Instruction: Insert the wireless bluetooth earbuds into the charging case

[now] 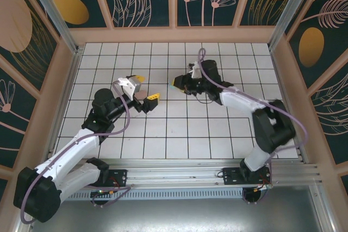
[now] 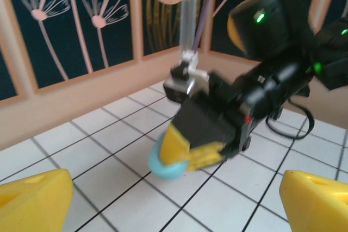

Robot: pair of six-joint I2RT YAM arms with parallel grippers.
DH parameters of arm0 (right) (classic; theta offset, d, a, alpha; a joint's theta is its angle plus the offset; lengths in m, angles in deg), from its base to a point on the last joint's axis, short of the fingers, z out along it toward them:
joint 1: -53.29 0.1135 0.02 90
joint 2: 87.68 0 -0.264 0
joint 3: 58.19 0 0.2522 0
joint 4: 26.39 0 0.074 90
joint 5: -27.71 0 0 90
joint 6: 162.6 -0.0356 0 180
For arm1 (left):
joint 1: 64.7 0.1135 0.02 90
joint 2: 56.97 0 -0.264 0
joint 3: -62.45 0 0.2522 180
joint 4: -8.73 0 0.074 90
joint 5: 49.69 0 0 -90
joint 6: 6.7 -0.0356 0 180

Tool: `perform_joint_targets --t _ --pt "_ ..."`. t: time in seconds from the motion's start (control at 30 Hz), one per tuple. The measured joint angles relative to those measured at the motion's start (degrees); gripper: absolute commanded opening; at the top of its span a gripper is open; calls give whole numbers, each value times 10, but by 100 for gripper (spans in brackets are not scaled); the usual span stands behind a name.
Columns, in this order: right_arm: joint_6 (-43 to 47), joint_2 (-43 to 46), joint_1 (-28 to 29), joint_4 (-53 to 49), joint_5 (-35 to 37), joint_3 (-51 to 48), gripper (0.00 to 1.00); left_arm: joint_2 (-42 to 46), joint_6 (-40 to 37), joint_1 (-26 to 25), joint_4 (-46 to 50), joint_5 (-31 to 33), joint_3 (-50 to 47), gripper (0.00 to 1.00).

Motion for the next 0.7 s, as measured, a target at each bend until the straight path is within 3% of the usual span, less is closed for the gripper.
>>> perform_joint_targets --t 0.13,0.4,0.57,0.7 --pt "36 -127 0 -23 -4 44 9 10 0 0 18 30 -3 99" --pt "94 -266 -13 -58 -35 154 11 45 0 0 38 71 -29 99" --pt "133 -268 -25 -84 -30 167 23 47 0 0 50 90 -34 99" --pt "165 -268 -28 -130 -15 186 46 45 0 0 56 112 -34 99"
